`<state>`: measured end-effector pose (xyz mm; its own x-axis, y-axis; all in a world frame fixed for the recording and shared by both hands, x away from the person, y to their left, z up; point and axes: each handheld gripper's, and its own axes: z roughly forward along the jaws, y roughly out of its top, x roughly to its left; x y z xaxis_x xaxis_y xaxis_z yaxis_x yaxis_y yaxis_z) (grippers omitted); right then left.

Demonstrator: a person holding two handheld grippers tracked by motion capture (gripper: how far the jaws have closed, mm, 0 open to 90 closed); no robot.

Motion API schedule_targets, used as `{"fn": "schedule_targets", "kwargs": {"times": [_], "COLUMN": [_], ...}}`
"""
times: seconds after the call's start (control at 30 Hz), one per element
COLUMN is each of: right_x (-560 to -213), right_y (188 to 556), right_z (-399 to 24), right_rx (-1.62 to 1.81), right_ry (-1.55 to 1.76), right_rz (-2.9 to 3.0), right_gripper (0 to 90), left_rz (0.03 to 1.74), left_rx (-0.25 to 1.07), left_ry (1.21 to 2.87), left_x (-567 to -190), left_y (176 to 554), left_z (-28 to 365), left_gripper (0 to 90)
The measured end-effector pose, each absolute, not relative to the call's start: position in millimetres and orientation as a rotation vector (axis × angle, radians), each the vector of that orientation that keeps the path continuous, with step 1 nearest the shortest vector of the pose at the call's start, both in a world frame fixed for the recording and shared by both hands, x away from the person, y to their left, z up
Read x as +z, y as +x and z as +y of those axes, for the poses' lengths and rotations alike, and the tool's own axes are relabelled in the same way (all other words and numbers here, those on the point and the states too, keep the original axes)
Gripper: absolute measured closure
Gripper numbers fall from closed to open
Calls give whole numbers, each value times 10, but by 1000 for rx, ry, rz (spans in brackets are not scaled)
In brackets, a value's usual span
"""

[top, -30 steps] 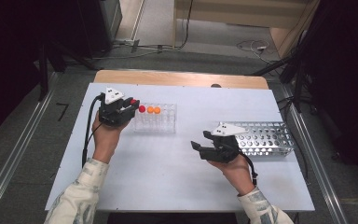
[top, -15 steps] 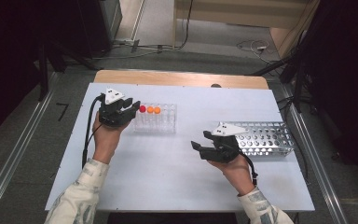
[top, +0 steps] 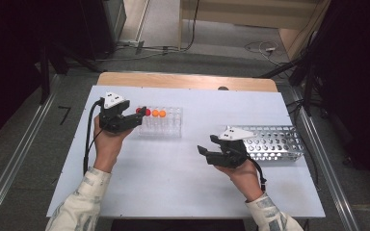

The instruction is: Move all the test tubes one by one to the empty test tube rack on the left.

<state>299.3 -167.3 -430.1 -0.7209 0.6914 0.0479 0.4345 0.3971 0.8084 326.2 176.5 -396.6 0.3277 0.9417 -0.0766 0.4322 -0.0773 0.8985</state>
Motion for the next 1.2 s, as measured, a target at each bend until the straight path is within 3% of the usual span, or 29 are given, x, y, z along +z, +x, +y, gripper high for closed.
{"fn": "schedule_targets", "kwargs": {"times": [1.2], "right_x": [-4307], "right_y": [2994], "right_z": [-1725], "right_rx": [1232], "right_ry": [996], "right_rz": [2351], "right_gripper": [361], "left_rz": [1266], "left_rx": [665], "left_ry": [1646], "left_x": [-4030], "left_y": [2946], "left_z": [1831], "left_gripper": [229]}}
